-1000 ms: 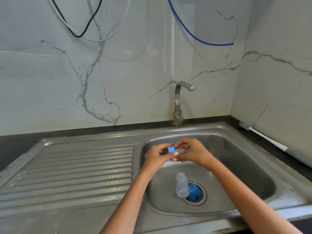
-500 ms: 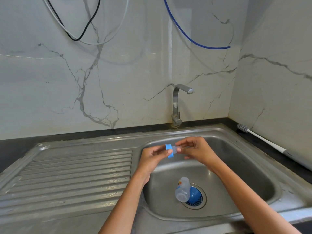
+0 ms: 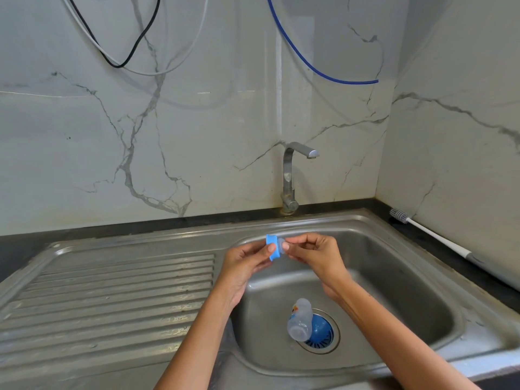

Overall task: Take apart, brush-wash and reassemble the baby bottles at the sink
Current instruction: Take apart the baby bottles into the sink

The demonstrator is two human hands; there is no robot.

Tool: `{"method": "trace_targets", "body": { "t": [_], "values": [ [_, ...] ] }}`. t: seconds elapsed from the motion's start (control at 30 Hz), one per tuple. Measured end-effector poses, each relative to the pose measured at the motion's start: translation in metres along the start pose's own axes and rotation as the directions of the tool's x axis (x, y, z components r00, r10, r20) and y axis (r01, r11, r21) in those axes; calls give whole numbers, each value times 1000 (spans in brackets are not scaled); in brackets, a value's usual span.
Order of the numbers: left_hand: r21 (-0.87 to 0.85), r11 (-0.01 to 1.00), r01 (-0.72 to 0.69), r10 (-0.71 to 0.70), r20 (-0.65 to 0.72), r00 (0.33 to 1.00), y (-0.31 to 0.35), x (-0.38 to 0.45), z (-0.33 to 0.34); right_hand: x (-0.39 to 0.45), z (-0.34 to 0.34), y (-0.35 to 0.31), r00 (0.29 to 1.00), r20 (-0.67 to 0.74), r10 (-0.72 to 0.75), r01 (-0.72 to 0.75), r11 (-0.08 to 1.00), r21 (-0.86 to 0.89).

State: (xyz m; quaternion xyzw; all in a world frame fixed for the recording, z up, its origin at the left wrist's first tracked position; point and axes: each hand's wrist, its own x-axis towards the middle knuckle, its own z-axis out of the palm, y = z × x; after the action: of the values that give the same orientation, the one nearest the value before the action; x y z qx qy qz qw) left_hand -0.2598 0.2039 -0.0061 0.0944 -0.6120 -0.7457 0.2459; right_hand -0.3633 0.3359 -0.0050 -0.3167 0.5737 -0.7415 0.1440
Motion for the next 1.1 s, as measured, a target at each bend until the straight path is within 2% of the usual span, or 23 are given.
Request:
{"method": "trace_targets", "body": {
  "t": [0.13,0.27,0.37,0.5,0.6,0.7,0.77,0.8,0.87,0.93,1.0,1.1],
  "values": [
    [-63,997,35,-36,-17,999,2,3,-1,0,3,-4,999,16,-47,48,998,-50],
    [-99,994,38,-41,-29,999,4,4,-3,1,-1,-12,985,134,-108,132,974,-183],
    [-85,995,54,-55,-17,998,5,1,-4,0,-3,-10,979,129,-159,188,949,-253],
    [-57,996,63,-63,12,998,2,-3,1,-2,-3,-8,977,89,-193,209,947,-244],
    [-31,998,52,-51,22,998,0,-5,3,-3,1,-4,987,44,-155,161,955,-248],
    [-16,999,50,-49,12,999,1,-3,0,-5,7,0,1000,-30,6,-11,987,-162],
    [16,999,49,-49,7,999,0,-3,-2,-4,6,0,994,-30,109,-111,986,-123],
    [41,998,46,-47,4,999,-1,-2,-2,-3,5,-1,993,-9,120,-120,981,-154],
    [50,997,56,-56,-7,998,-3,-3,-1,-2,2,-2,998,34,49,-36,951,-307],
    [-21,997,78,-78,-22,997,-2,-2,-2,-2,4,-7,998,66,-22,47,911,-409],
    [-76,994,84,-86,-30,996,0,-2,-4,-2,4,-12,992,125,8,36,938,-344],
    [-63,995,76,-77,-14,997,0,-2,-5,-6,1,-16,977,195,83,-44,980,-196]
  ]
}}
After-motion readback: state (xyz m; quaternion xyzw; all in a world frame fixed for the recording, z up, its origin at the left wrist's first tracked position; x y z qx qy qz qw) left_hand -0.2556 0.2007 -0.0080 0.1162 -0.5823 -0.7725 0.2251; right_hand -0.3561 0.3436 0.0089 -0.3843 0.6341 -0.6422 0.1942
